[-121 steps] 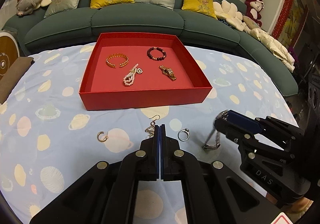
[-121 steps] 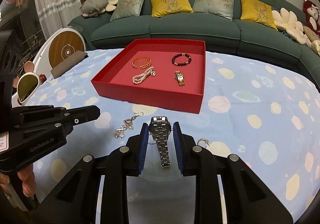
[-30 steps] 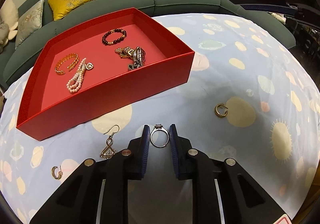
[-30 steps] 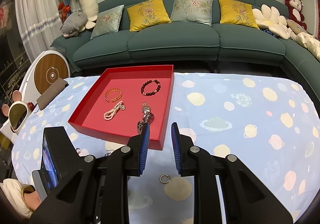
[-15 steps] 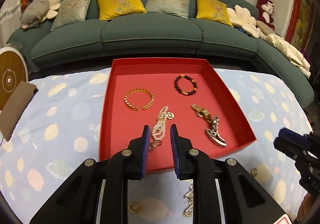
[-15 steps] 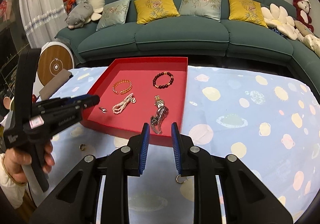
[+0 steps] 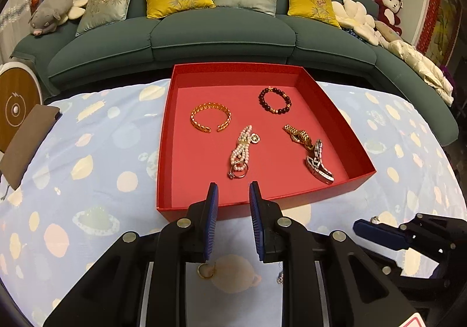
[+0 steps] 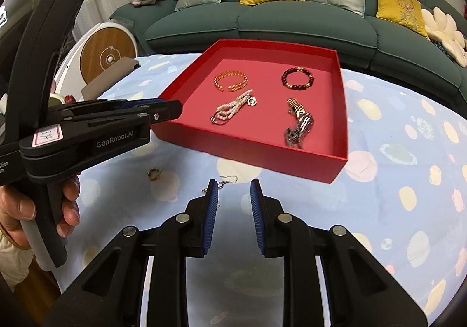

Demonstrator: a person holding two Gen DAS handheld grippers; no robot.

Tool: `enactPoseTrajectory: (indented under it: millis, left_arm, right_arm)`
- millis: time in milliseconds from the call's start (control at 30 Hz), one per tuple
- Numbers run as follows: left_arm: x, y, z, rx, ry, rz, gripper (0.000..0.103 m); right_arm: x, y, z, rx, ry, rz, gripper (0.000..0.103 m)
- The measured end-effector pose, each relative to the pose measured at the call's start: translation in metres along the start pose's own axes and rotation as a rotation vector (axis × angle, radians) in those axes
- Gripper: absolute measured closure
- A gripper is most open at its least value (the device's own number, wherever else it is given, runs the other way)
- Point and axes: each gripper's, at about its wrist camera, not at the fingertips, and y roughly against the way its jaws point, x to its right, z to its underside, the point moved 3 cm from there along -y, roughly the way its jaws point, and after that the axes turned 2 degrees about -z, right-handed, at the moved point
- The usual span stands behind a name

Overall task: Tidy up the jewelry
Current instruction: 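Lower the right gripper onto the silver drop earring and close it, then lift the drop earring with the right gripper while the left grasps the silver chain earring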

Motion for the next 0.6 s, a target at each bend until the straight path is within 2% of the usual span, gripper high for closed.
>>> enactPoseTrajectory:
  millis: [333,500,600]
  left_arm:
    - [-0.019,0.006,0.005,-0.016,0.033,0.005,0.083]
    - [-0.025,0.007,0.010,-0.029,0.033,0.011,0.083]
    - [-0.028,0.008,0.012,-0.029,0.030,0.010,0.083]
  right_arm:
    - [-0.021,-0.039,0.008,-0.066,0.043,-0.023,0.081]
    - [-0.021,-0.057,0.009,-0.094,0.046,-0.008,0.081]
    - [-0.022,-0.059,0.009,-0.083,0.056,0.013,0.088]
